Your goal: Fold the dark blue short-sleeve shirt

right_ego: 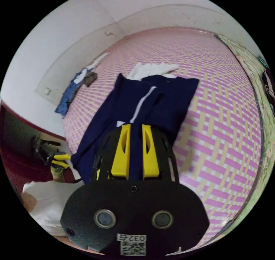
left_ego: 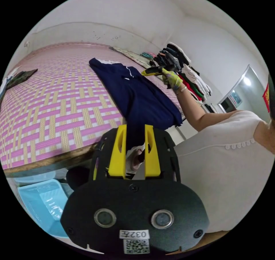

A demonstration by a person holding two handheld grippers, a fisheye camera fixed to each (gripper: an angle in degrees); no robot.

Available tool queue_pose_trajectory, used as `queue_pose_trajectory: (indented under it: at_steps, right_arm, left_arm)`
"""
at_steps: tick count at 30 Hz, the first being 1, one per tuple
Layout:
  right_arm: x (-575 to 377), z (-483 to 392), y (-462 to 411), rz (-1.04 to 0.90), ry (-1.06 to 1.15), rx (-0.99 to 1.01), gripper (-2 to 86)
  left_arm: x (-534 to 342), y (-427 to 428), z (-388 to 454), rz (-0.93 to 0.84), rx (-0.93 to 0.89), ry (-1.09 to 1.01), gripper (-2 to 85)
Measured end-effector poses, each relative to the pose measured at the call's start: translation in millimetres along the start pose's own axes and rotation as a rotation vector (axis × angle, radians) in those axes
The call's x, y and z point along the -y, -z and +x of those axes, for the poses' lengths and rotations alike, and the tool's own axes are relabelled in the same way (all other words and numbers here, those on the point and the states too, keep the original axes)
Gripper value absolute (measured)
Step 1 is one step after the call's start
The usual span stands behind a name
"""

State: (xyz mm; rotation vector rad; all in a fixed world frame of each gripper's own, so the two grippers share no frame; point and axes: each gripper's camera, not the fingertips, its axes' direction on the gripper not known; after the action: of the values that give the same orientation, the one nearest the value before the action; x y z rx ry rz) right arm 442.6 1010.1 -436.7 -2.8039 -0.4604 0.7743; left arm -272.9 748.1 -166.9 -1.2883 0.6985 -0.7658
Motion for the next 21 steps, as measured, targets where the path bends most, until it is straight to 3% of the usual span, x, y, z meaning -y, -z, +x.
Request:
queue_pose_trajectory:
  at_steps: [3, 6, 11, 17, 21]
  right_arm:
    - [-52.2, -41.6, -16.1, -0.019, 0.152, 0.249, 5.9]
    - [-99.2, -78.2, -44.1, -0.092, 0.278, 0.369, 5.7]
    - [-150.6, -95.9, -90.1, -0.156, 0.314, 0.373, 5.3]
    - [-187.2, -98.9, -121.8, -0.161, 0.325, 0.299, 4.5]
    - [-194.0, -95.6, -155.0, -0.173, 0.324, 0.291, 3.2]
  left_arm:
    - [-12.7, -2.4, 7.3, 0.021, 0.052, -0.03, 6.5]
    - [-23.3, -10.9, 6.4, 0.022, 0.097, -0.034, 6.0]
    - [-26.6, -27.7, 2.0, 0.003, 0.016, -0.051, 0.9]
    - [-25.2, -1.8, 43.6, 0.07, 0.085, -0.125, -1.5]
    - [-10.9, -6.9, 62.0, 0.09, -0.092, -0.195, -1.3]
